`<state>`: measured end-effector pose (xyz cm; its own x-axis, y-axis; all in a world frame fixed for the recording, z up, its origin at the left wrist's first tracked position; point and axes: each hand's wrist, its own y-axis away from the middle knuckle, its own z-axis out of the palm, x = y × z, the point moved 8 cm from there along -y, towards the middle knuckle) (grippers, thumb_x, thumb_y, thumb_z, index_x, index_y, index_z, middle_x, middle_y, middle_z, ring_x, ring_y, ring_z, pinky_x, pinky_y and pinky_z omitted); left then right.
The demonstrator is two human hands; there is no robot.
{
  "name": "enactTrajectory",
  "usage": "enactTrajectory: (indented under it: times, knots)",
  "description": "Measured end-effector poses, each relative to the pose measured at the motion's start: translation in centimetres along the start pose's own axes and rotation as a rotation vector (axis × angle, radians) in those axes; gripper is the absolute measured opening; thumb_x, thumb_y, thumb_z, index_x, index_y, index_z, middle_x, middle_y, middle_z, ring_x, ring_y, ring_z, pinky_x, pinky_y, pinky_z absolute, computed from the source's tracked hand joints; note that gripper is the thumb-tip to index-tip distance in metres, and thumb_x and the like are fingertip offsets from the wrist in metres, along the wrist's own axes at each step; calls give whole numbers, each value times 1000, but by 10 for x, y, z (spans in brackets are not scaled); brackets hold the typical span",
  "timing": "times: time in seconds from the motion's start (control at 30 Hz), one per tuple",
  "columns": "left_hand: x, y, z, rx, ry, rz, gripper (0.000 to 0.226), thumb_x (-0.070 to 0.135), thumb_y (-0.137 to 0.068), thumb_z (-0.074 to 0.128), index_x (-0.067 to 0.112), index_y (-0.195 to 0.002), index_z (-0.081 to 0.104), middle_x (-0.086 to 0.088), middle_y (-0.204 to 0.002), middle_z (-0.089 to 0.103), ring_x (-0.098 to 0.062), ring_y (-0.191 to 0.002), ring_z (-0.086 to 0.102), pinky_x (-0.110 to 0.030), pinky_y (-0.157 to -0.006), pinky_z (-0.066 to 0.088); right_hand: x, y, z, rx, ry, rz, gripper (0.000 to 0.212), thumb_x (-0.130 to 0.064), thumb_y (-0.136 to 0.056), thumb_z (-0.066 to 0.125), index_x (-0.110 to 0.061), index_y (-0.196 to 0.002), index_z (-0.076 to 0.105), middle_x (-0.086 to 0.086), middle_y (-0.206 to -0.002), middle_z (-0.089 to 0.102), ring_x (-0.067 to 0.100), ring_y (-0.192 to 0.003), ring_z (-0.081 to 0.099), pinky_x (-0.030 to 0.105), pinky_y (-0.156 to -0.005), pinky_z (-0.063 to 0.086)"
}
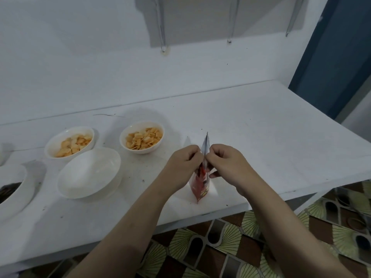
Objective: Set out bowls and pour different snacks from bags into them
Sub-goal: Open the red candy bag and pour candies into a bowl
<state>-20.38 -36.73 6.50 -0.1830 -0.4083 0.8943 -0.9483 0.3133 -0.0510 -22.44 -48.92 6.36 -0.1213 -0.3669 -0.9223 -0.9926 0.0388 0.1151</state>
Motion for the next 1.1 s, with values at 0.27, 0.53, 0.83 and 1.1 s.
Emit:
enactTrajectory:
  times: [0.27, 0.53, 0.83, 1.1]
  knots:
    - [0, -3, -3, -15, -40, -66, 32, 16, -91, 47, 15, -59, 47, 6, -58, 56, -7, -60, 48, -21, -58, 36, 5, -2, -4, -6, 61, 46, 21, -13, -87, 56, 2, -72, 53, 25, -89, 69, 26, -72, 69, 33, -65, 62]
    - [7, 2, -26, 187, -317, -64, 35, 26, -87, 51, 7, -59, 41, -15, -64, 53, -15, -54, 40, -32, -55, 33, -3, -6, -20, 234, 370, -78, 30, -21, -86, 57, -13, -61, 43, 16, -69, 64, 29, -68, 66, 37, -57, 47]
    - [9, -4, -25, 195, -346, -199, 36, 37, -88, 46, 16, -60, 37, 2, -61, 44, -19, -61, 42, -31, -57, 33, -30, 5, -8, 277, 538, -270, 31, -13, -89, 51, -11, -65, 32, 3, -57, 38, 21, -55, 30, 33, -49, 20]
    - [16, -7, -34, 291, -352, -27, 38, 19, -85, 54, 17, -53, 34, 4, -52, 34, -11, -52, 34, -25, -51, 24, -24, 6, -30, 381, 505, -239, 22, -11, -92, 50, -4, -72, 45, 4, -61, 45, 18, -55, 38, 30, -48, 25]
